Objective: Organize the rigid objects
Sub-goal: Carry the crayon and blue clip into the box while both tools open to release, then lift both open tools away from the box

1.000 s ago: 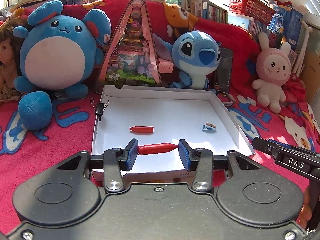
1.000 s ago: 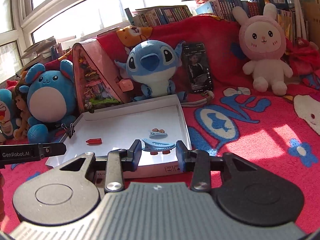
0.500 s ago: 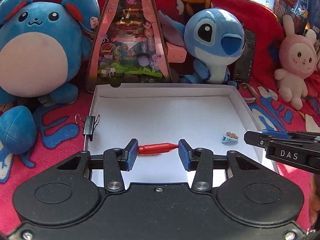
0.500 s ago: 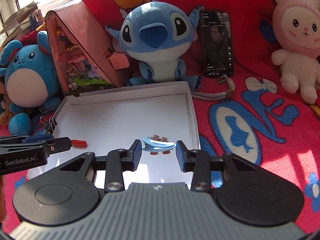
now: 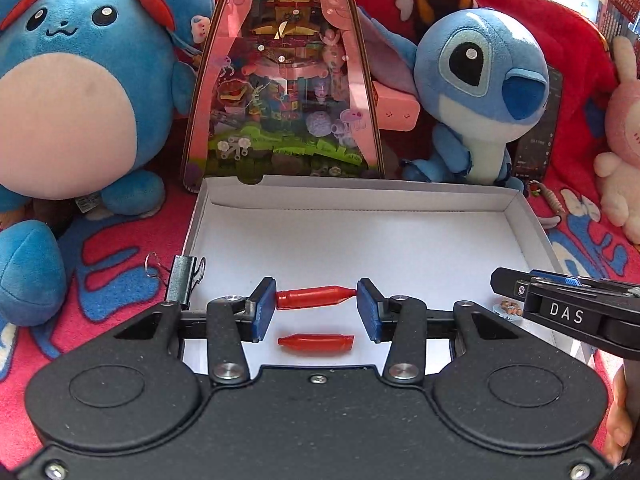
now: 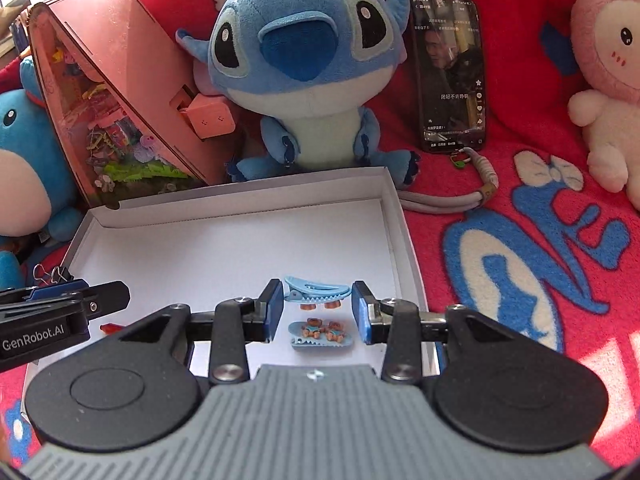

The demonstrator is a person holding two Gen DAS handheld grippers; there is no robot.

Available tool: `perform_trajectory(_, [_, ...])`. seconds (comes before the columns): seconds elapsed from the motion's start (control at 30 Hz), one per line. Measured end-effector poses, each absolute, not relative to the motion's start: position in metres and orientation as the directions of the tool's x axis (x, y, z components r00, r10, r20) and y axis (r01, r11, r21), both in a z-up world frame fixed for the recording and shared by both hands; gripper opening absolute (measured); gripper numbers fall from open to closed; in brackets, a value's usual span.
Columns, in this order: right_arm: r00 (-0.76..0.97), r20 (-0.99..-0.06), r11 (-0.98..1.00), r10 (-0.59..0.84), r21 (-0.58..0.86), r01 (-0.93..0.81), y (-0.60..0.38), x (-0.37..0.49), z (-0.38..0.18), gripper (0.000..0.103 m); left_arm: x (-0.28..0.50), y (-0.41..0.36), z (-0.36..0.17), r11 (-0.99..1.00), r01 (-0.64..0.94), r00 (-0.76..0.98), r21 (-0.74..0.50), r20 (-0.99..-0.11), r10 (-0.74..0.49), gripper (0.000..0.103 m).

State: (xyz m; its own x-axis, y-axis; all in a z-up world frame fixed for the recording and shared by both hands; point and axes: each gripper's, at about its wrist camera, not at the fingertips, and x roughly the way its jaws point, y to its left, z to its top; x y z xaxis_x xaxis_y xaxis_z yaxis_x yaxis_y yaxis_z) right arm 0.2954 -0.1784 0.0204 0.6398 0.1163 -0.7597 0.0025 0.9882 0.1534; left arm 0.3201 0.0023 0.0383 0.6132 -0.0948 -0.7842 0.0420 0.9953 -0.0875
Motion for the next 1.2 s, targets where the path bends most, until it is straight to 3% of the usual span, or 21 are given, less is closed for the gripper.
perform_trajectory(1.03, [0.647,-0.754,0.990,0.116,0.142,-0.012,-0.182,0.299,0.003,0.042,0.321,-0.004,0.016,0.999,0.026,0.631,-0.043,-0.774,-0.050,0.042])
perform_trajectory(1.2, [0.649,-0.752,0.989,0.118,0.147,-0.009,-0.183,0.298,0.003,0.046,0.322,-0.002,0.017,0.999,0.021,0.635,-0.046,-0.771,-0.049,0.044])
